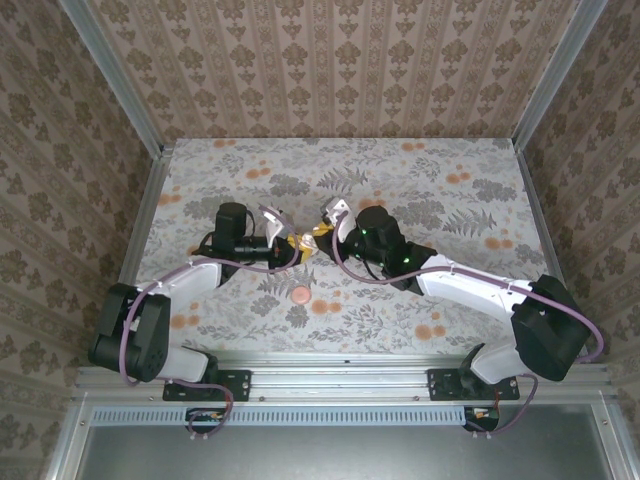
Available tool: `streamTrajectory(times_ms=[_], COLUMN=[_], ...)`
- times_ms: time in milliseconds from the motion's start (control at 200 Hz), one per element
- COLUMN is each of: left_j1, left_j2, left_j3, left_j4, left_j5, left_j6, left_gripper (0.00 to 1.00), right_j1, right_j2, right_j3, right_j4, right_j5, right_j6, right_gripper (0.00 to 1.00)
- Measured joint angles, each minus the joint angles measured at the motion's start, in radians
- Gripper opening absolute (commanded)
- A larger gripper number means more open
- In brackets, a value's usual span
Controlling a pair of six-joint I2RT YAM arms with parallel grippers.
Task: Insert the wireless bluetooth earbuds into the charging case
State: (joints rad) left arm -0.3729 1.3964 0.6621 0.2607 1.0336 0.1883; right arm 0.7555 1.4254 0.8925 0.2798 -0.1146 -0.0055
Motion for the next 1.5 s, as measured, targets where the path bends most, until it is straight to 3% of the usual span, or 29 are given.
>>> streamTrajectory(times_ms=[370, 1500], left_j1=[-0.005, -0.015], left_j2=[-0.018, -0.018], left_j3=[0.000, 0.000], left_j4=[0.013, 0.069], left_j5=[0.000, -0.008], left_j6=[0.000, -0.055], left_gripper=[0.11, 0.11], right_j1=[0.053, 0.067], right_j2=[0.003, 0.006], right_j3=[0.005, -0.016], right_j4=[-0.029, 0.032], right_j5=[-0.003, 0.116], right_j6=[-0.071, -0.077], right_gripper=[0.18, 0.16])
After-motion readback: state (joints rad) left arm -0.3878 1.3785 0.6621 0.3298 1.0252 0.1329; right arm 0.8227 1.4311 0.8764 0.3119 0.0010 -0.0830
